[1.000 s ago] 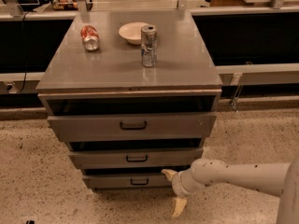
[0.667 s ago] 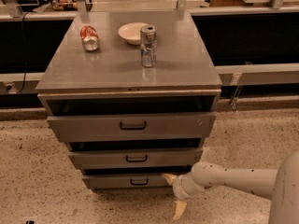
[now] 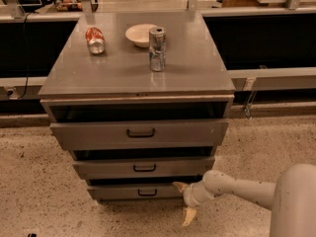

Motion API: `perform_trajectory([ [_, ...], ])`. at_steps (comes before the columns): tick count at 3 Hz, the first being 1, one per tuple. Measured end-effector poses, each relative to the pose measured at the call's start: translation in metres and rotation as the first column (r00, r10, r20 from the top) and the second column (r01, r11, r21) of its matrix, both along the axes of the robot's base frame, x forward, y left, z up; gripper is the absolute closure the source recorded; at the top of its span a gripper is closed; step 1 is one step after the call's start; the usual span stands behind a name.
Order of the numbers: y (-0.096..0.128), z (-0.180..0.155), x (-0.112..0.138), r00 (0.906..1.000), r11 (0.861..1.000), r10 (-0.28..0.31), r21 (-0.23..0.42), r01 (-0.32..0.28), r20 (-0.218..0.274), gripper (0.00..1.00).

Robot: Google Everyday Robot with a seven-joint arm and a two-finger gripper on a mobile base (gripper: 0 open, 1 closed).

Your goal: Open bottom drawer

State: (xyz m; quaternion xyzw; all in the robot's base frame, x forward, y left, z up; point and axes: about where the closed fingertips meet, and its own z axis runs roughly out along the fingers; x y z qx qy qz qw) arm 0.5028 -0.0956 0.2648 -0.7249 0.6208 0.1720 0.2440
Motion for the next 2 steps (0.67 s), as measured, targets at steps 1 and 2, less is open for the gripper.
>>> perform_trajectory([
  [1, -0.010, -0.021, 0.029, 0.9988, 0.999, -0.038, -0.010, 0.038, 0.032, 0.00],
  [2, -0.019, -0.039, 0.052, 0.9927, 0.996, -0.088, -0.023, 0.090, 0.082, 0.00],
])
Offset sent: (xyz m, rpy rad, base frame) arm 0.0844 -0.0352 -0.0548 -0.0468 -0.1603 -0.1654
